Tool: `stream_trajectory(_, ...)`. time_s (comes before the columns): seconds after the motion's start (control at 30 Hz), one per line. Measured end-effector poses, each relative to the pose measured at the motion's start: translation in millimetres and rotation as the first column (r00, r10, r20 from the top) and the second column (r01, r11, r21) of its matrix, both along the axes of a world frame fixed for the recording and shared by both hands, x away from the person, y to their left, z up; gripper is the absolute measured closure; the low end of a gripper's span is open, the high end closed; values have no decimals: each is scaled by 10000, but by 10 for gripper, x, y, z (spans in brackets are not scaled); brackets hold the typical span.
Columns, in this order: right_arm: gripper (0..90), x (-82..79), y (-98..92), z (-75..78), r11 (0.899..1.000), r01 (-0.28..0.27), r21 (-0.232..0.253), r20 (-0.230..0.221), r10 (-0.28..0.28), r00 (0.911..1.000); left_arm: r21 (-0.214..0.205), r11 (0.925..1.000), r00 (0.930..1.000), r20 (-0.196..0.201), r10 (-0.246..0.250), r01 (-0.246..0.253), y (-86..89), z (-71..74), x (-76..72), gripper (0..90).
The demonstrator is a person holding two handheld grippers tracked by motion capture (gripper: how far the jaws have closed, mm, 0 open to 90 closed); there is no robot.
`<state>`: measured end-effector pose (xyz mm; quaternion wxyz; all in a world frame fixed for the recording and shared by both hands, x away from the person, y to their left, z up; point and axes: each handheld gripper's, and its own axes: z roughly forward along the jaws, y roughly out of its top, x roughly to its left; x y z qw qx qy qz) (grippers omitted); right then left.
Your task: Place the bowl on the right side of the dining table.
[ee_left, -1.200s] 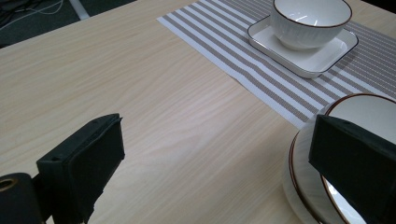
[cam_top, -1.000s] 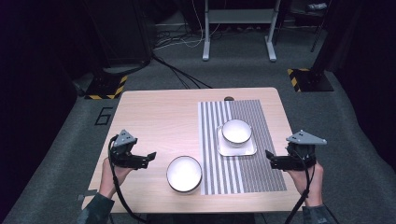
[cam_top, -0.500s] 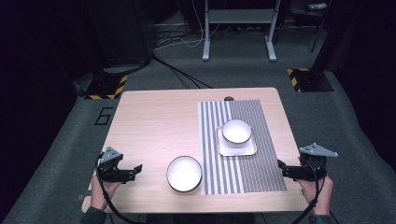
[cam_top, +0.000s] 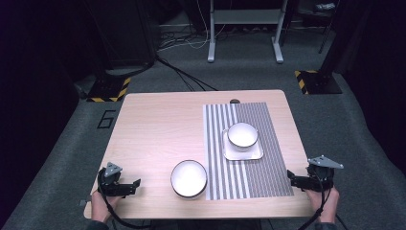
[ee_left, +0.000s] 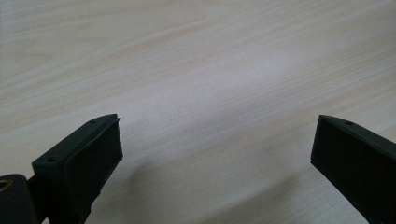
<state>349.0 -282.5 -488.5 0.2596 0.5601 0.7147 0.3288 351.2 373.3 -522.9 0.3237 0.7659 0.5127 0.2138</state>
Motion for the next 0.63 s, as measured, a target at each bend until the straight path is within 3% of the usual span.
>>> stream_trajectory(0.3, 0, 89, -68, -367, 9991, 221, 349, -626, -199, 9978, -26, 10000, 10000, 8, 74, -74, -34, -83, 48, 6)
stream_trajectory(0.47, 0, 119, -22, -405, 9997, 216, -60, -600, -219, 9980, -52, 10000, 10000, 17, 46, -45, -44, -88, 68, 0)
stream_trajectory(0.63, 0, 135, -23, -406, 9999, 145, -61, -631, -148, 9979, -20, 9999, 9999, -20, -106, 106, -45, -85, 98, 0)
